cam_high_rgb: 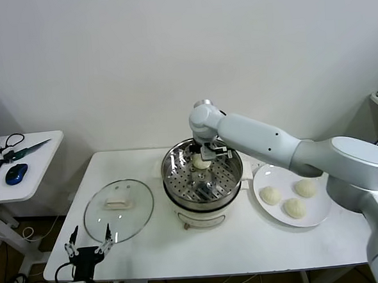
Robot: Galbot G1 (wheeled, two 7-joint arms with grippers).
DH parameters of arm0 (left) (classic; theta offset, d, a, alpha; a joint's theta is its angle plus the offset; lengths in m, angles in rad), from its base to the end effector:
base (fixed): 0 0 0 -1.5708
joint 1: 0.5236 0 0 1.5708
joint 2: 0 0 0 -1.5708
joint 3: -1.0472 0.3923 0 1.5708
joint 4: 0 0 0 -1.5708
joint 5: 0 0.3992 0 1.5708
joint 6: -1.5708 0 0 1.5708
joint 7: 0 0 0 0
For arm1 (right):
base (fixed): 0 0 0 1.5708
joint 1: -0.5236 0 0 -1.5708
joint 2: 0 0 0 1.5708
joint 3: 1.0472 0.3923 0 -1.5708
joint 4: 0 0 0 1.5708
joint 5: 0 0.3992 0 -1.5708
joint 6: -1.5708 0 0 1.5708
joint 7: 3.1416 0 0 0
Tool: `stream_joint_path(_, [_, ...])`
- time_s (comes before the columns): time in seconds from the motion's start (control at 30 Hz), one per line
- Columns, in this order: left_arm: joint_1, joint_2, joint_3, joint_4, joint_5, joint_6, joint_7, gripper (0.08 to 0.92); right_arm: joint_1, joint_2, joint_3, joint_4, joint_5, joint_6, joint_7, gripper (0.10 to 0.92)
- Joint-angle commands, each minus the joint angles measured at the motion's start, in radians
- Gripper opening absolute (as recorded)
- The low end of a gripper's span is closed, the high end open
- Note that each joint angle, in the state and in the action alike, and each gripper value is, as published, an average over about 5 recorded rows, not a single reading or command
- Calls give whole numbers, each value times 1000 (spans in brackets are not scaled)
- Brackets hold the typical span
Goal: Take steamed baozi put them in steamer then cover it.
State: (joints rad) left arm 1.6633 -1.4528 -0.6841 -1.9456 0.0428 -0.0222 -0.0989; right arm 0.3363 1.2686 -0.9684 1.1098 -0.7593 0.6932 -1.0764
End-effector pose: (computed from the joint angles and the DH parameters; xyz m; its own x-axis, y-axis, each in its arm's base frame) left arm 0.1621 0.0879 -0.4057 -0.9649 -0.1954 0.1753 -0.1492 0.9576 0.2465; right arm 0.6440 0.1707 -0.0934 -0.3863 -0.0601 0.9204 0.0559 -0.9976 -0.0417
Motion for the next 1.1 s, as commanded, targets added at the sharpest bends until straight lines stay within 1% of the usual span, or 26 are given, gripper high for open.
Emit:
stream_joint_path(0.03, [4,0,-2,-7,2,1,0,823,94,-116,21,94,191,-18,-52,823])
stream_joint_path(0.13, [8,2,-4,-13,2,1,0,823,184,-203,-44,115,415,-149,-57,823])
stream_joint_path(0.23, [12,2,-4,-19,2,1,0,823,283,-293,-174,132,685,-359,-32,823])
stream_joint_path(0.3, [14,1,-4,-23,2,1,0,823,310,-348,-237,135,835,-493,-20,823])
stream_joint_path(0.4, [17,-1,-3,-29,3,2,0,823,293,-427,-272,127,1006,-667,-29,823])
stream_joint_path(0.5, [20,-2,-3,-35,4,3,0,823,249,-499,-279,118,1121,-793,-33,823])
stream_joint_path(0.63, [24,-4,-2,-39,5,3,2,823,176,-567,-277,99,1162,-854,-31,823])
stream_joint_path(0.73, [26,-7,-1,-39,10,3,2,823,106,-592,-249,78,1138,-859,-35,823])
stream_joint_path(0.83, [29,-9,-1,-39,17,3,3,823,16,-603,-188,57,1070,-848,-40,823])
stream_joint_path(0.97, [33,-9,-2,-42,21,3,4,823,-93,-596,-125,25,944,-807,-41,823])
stream_joint_path(1.1, [34,-8,-4,-41,22,5,4,823,-192,-567,-56,-24,881,-794,-41,823])
